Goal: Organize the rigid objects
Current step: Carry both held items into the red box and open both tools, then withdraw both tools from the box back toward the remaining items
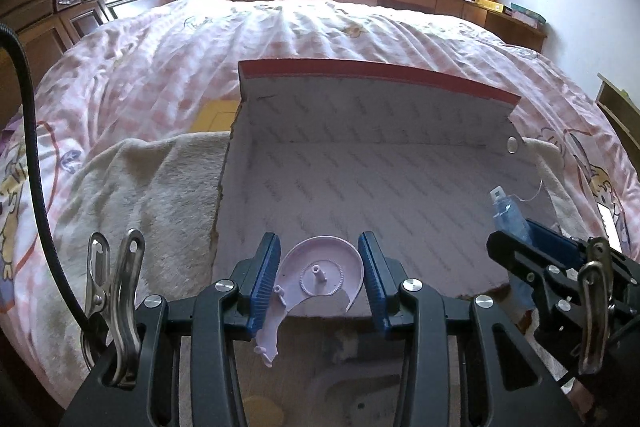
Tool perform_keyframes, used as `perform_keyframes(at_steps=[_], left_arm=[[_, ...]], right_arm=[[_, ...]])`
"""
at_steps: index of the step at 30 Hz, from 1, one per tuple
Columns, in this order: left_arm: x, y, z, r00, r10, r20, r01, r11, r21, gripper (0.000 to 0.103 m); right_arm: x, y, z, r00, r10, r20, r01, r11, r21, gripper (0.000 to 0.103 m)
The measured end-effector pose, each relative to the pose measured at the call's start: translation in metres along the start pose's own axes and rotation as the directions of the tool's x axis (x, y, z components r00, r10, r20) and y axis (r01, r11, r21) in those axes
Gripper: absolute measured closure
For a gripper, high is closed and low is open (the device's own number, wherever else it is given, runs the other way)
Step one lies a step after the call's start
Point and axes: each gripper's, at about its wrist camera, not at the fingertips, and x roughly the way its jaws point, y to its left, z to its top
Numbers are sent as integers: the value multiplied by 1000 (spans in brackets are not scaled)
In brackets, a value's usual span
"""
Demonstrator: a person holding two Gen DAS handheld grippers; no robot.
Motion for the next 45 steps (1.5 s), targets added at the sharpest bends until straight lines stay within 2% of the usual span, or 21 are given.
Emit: perform_keyframes(at_steps=[8,19,37,45], left_arm=[[15,1,3,1000,12,-12,-12,1000,4,61],[19,-4,1,999,31,-23,-31,999,14,61],[10,-1,1,998,56,-6,-56,998,22,61],[-3,0,-4,998,57,6,-57,998,27,61]], right_arm=[[16,-2,4,1000,-20,-14,20,1000,-7,64],[23,-4,0,1000,-8,-23,8,1000,14,64],[17,-3,-1,1000,-1,-7,2,1000,27,59],[2,-1,-6,1000,3,10,-3,1000,27,58]])
